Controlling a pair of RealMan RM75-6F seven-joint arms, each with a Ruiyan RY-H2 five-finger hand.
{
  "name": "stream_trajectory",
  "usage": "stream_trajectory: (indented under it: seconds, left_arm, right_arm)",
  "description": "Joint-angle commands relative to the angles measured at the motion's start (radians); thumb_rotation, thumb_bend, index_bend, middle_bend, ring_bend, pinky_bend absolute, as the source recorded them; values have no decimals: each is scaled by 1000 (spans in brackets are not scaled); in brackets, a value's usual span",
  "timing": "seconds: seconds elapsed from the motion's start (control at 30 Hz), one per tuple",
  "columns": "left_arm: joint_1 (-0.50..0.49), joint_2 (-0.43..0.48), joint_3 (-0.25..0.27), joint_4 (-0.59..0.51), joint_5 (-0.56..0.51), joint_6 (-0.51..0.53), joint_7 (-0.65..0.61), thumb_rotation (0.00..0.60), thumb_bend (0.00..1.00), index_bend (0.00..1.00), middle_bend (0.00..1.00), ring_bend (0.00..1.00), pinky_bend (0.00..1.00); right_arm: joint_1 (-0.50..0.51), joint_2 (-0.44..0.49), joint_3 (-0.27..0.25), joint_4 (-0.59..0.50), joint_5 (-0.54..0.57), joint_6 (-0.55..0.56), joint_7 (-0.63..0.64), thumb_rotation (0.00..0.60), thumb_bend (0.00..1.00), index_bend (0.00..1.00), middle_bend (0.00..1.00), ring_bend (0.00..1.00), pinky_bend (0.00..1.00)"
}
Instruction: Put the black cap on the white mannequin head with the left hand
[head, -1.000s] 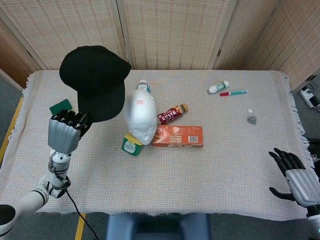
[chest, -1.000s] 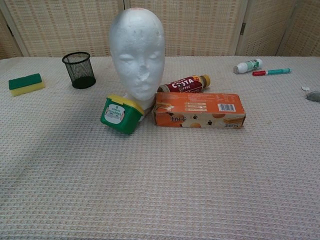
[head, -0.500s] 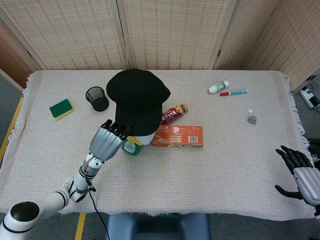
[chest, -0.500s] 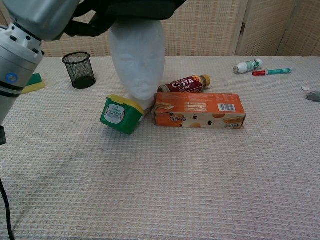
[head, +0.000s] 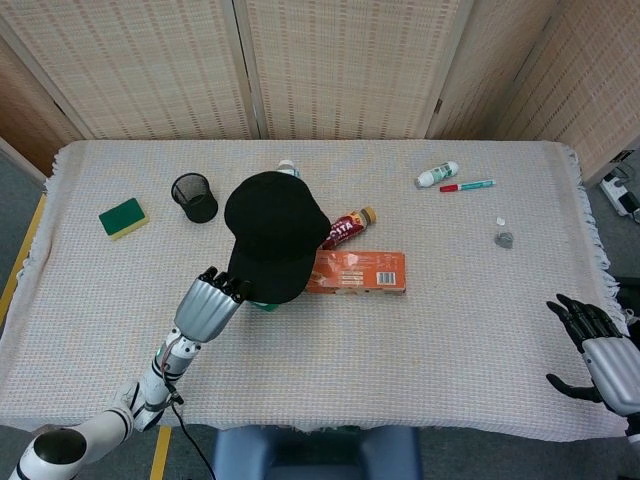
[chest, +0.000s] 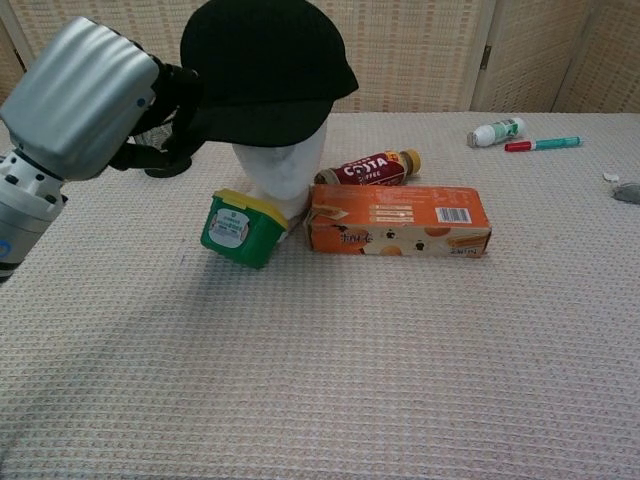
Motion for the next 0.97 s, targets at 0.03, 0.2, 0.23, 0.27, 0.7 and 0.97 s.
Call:
stream_trajectory:
  seconds: [0.03, 0.2, 0.23, 0.27, 0.7, 0.97]
  left_arm:
    - [42, 36, 3, -69, -17, 10, 11, 600, 153, 3, 1000, 959, 1000]
    - [154, 173, 24, -303, -48, 37, 63, 600, 86, 0, 998, 930, 989]
    - [180, 202, 31, -353, -58, 40, 72, 600, 75, 0, 992, 922, 984]
    - [216, 242, 38, -420, -78, 42, 79, 600, 68, 0, 984, 913, 979]
    - [536, 681, 176, -909, -389, -116, -114, 600, 51, 24, 302, 184, 311]
    - [560, 798, 184, -994, -390, -202, -95, 600, 46, 58, 200, 52, 165]
  right_arm:
    - [-3, 3, 1, -1, 2, 4, 3, 600, 154, 0, 0, 0, 0]
    - [-5, 3, 3, 1, 6, 6, 3, 600, 153, 0, 0, 0, 0]
    - [-4, 2, 2, 1, 5, 4, 1, 600, 154, 0, 0, 0, 0]
    - [-4, 1, 1, -1, 4, 1, -4, 600, 154, 0, 0, 0, 0]
    - [3, -27, -8, -21, 0, -28, -85, 600, 155, 0, 0, 0, 0]
    - [-27, -22, 0, -42, 8, 31, -110, 600, 154, 0, 0, 0, 0]
